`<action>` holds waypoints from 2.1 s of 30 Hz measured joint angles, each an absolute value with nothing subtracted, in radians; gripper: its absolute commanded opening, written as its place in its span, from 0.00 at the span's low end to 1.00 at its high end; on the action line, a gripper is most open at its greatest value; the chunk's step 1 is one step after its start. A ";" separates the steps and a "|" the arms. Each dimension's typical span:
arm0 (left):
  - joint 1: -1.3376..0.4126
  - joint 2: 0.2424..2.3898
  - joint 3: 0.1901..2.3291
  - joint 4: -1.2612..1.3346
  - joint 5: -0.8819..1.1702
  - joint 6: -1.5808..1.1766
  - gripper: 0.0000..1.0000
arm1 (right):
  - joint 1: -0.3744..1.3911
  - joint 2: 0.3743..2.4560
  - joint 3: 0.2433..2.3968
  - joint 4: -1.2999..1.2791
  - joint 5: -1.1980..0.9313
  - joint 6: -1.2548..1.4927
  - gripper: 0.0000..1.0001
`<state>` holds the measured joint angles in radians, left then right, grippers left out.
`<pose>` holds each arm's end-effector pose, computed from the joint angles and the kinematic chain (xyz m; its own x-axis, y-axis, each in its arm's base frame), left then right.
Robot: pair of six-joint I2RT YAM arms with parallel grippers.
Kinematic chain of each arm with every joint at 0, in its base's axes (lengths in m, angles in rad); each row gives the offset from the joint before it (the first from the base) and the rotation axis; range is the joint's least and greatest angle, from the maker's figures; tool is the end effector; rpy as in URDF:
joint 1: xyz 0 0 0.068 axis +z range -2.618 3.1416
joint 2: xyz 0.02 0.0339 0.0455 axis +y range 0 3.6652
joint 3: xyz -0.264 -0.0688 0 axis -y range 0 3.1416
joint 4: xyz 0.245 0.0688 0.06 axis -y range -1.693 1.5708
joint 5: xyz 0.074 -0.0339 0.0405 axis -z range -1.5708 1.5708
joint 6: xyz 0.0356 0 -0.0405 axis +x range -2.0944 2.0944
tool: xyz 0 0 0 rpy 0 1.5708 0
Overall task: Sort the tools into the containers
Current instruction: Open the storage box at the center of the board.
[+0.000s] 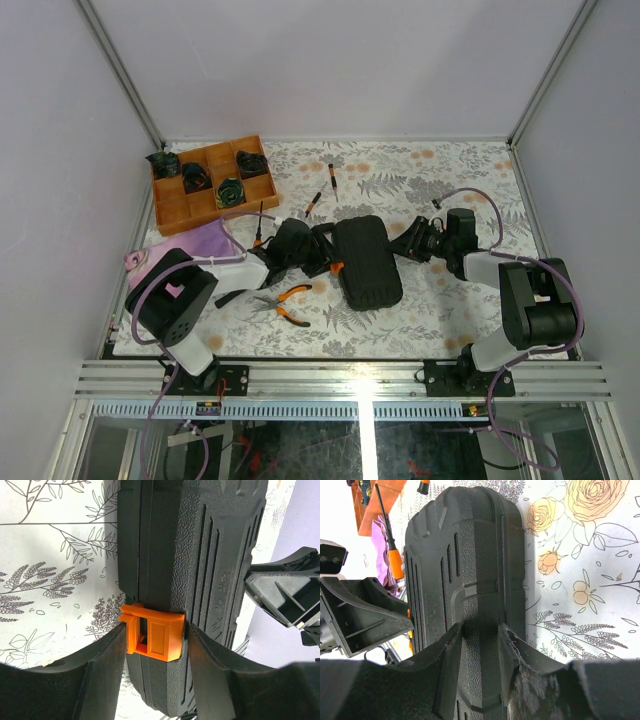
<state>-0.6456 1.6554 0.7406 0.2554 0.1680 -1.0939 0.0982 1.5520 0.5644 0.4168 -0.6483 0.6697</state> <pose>0.2564 -0.2006 0.1522 -0.8454 -0.4598 -0.2718 -0.1140 0.6525 -0.7492 0.2827 0.0495 0.1507 -0.7840 0.4200 -0.4572 -0.1239 0.6158 0.7781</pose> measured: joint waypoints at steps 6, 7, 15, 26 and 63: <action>-0.646 1.653 0.733 0.270 0.167 -1.094 0.45 | 0.098 1.552 0.567 0.411 -0.648 0.669 0.40; -0.647 1.650 0.728 0.276 0.167 -1.095 0.45 | 0.098 1.552 0.567 0.410 -0.648 0.669 0.40; -0.648 1.639 0.669 0.368 0.167 -1.103 0.42 | 0.103 1.552 0.572 0.393 -0.656 0.667 0.40; -0.640 1.597 0.627 0.369 0.150 -1.098 0.44 | 0.103 1.551 0.580 0.373 -0.653 0.661 0.41; -0.610 1.473 0.662 0.095 0.086 -0.777 0.55 | 0.113 1.372 0.727 -0.031 -0.384 0.430 0.65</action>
